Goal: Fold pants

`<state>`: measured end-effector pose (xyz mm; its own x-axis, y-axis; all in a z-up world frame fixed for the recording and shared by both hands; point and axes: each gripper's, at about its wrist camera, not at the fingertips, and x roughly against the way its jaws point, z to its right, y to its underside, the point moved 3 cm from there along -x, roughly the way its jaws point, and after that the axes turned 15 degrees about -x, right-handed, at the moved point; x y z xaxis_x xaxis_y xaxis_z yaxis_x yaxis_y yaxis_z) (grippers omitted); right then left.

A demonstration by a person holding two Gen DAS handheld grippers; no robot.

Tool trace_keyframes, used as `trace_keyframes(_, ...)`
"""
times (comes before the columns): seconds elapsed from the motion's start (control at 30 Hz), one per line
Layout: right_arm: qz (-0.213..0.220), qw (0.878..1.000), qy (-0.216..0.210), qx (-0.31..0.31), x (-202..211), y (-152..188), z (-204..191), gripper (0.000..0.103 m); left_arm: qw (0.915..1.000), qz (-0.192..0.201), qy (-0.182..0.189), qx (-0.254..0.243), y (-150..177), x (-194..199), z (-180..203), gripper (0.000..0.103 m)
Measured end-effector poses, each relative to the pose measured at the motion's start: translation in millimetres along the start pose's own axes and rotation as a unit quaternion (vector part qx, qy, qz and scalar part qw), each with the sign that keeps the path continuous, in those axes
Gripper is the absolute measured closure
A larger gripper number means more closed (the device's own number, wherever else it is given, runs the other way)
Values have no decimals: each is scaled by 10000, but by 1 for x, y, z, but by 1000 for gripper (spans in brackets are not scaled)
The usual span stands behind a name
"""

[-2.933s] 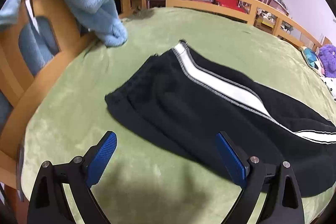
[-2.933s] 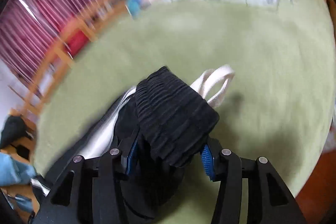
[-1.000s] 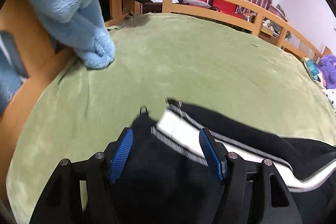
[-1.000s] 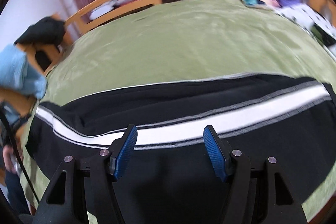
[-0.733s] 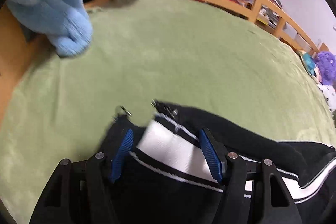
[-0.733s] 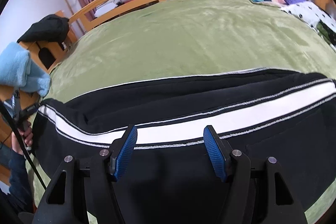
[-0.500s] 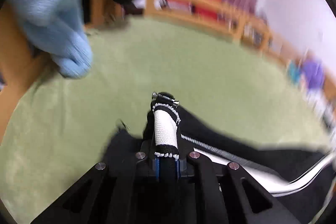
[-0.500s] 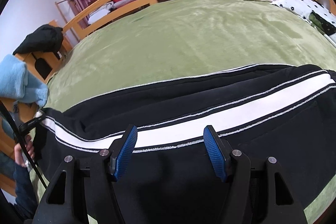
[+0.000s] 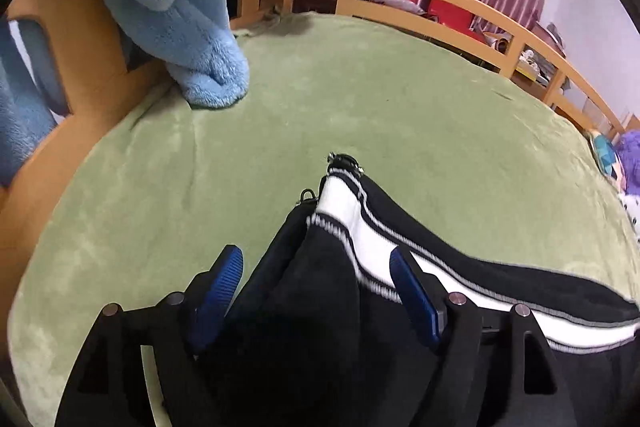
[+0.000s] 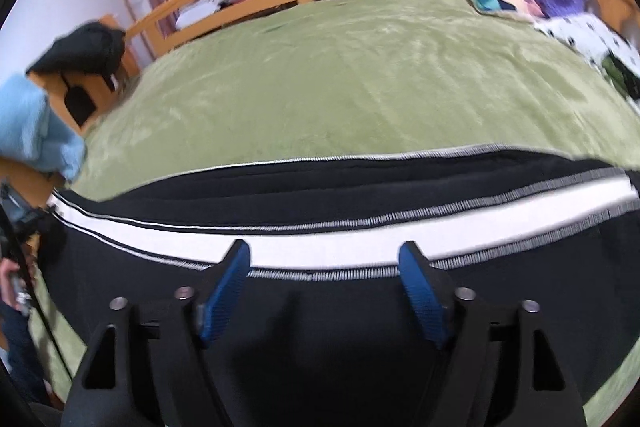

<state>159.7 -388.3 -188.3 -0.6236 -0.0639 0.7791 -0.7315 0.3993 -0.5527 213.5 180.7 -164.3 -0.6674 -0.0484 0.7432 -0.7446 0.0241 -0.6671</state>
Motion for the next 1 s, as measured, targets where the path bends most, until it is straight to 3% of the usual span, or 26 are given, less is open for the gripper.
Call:
trace_keyframes(0.17, -165, 9966, -6, 808, -45, -14, -31, 26, 9997, 26, 231, 86, 16, 19, 5, 28)
trace_keyframes(0.3, -719, 9897, -35, 1234, -85, -10, -49, 26, 9991, -28, 352, 222, 29, 23, 2, 28)
trace_keyframes(0.37, -852, 9834, 165, 1594, -102, -3, -55, 26, 9987, -74, 446, 253, 35, 22, 0, 28)
trace_keyframes(0.47, -693, 9810, 169, 1802, -108, 0, -56, 26, 9981, -51, 535, 285, 43, 25, 0, 28)
trace_keyframes(0.57, -464, 9807, 110, 1894, -103, -5, -61, 35, 9978, -28, 586, 300, 47, 28, 0, 28)
trace_keyframes(0.7, -673, 9771, 27, 2016, -116, -2, -73, 35, 9975, -36, 651, 265, 48, 31, -1, 28)
trace_keyframes(0.77, -799, 9746, -255, 2078, -117, 0, -77, 57, 9978, -24, 629, 202, 48, 35, -2, 28)
trace_keyframes(0.8, -914, 9738, -360, 2051, -116, 0, -78, 94, 9981, -2, 601, 166, 49, 38, -3, 28)
trace_keyframes(0.93, -771, 9715, -367, 2209, -103, 2, -80, 99, 9983, 5, 571, 130, 56, 45, -6, 28)
trace_keyframes(1.0, -700, 9763, -517, 1983, -95, -3, -76, 100, 9980, -15, 605, 161, 61, 46, -8, 28)
